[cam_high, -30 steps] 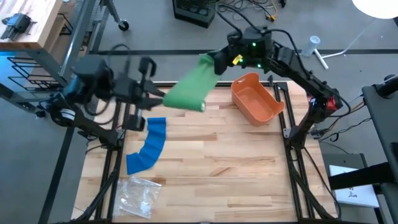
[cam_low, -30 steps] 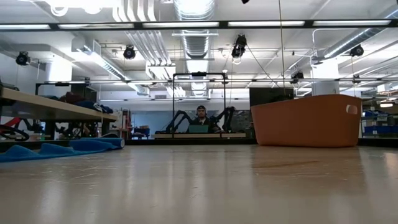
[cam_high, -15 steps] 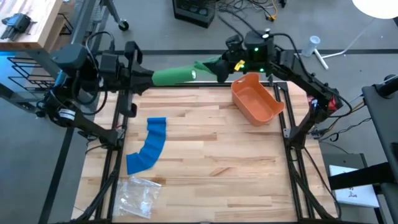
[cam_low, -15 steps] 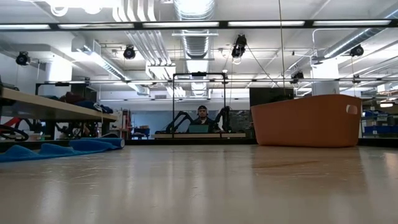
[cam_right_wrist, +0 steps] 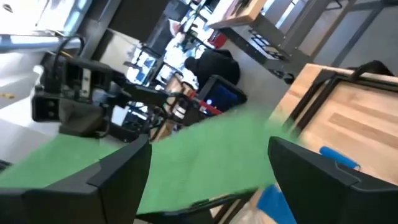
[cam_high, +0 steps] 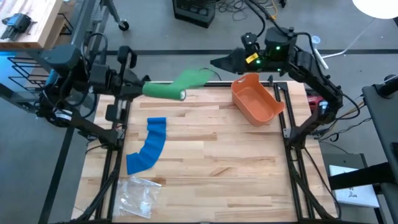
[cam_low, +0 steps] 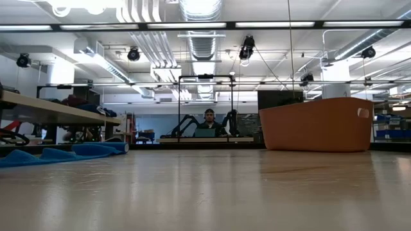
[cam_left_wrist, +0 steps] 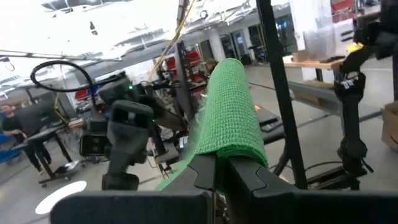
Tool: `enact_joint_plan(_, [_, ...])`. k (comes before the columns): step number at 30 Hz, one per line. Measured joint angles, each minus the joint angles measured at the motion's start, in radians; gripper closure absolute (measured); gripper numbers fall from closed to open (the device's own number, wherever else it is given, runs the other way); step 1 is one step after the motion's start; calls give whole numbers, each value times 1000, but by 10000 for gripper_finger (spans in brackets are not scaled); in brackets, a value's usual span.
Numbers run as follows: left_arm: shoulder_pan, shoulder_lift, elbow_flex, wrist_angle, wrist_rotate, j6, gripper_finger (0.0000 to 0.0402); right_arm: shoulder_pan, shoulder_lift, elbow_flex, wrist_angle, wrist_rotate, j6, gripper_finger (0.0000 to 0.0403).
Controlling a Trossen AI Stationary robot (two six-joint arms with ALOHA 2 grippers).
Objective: Roll bandage
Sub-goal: Roll the green bandage
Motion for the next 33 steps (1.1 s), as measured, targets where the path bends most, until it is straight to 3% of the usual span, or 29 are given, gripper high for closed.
enact_joint_plan(5, [1,1,-3,-7,-4,-47,400,-1,-26,0,-54,4,-20,93])
enact_joint_plan(10, [7,1,-3,-4,-81,-118,400,11,-38,0,-42,-42,-332,94])
enact_joint_plan(15, [12,1,3,-7,-139,-239,400,94,-31,0,-23,-53,-552,95])
enact_joint_plan(21, [23,1,8,-10,-192,-277,399,215,22,0,89,86,-749,114])
enact_joint_plan(33, [25,6,5,-12,-253,-210,392,227,108,0,173,113,-868,142])
